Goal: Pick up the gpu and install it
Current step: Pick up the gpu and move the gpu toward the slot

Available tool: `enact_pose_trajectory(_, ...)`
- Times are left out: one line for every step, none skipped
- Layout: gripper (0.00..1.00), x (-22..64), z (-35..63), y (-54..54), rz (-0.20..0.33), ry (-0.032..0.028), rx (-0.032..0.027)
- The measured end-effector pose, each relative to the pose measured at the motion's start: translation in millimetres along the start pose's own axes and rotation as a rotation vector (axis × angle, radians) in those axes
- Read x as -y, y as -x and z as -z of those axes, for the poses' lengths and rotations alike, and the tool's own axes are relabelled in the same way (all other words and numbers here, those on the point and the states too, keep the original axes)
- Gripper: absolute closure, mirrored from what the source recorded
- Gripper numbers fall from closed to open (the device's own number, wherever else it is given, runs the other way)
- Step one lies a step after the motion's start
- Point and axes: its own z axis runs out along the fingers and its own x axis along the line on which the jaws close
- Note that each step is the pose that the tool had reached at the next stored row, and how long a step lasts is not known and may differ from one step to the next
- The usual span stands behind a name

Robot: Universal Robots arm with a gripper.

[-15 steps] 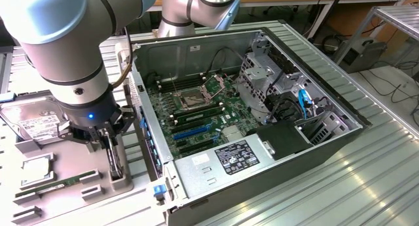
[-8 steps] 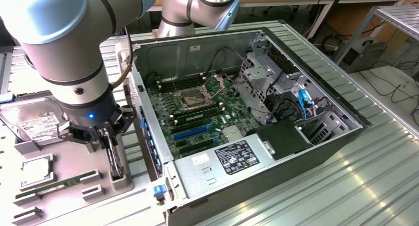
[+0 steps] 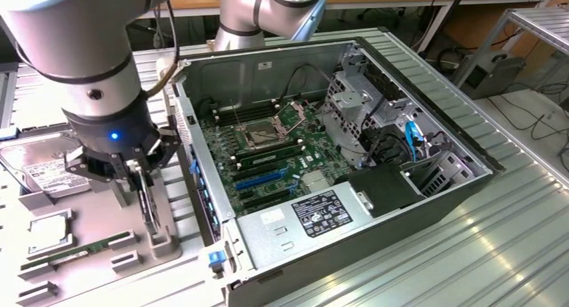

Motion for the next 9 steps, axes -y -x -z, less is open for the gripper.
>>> enact_pose_trajectory(0.74, -0.2, 4.2, 0.1, 0.000, 0.0001, 0.0001)
enact_pose_trajectory(0.74, -0.4, 9.1, 0.2, 0.000, -0.0001, -0.0001)
enact_pose_trajectory(0.74, -0.7, 15.1, 0.3, 0.000, 0.0000, 0.0001)
enact_pose_trajectory(0.74, -0.9, 22.2, 0.4, 0.000, 0.0000, -0.0001)
enact_pose_trajectory(0.74, -1.2, 31.1, 0.6, 0.000, 0.0000, 0.0000)
enact_pose_trajectory(0.74, -1.5, 37.8, 0.8, 0.000, 0.0001, 0.0001)
enact_pose_trajectory(0.74, -1.6, 42.2, 0.8, 0.000, 0.0000, 0.0000)
enact_pose_trajectory(0.74, -1.7, 47.4, 0.9, 0.000, 0.0000, 0.0000)
enact_pose_trajectory(0.74, -1.8, 52.4, 1.1, 0.000, 0.0000, 0.0000)
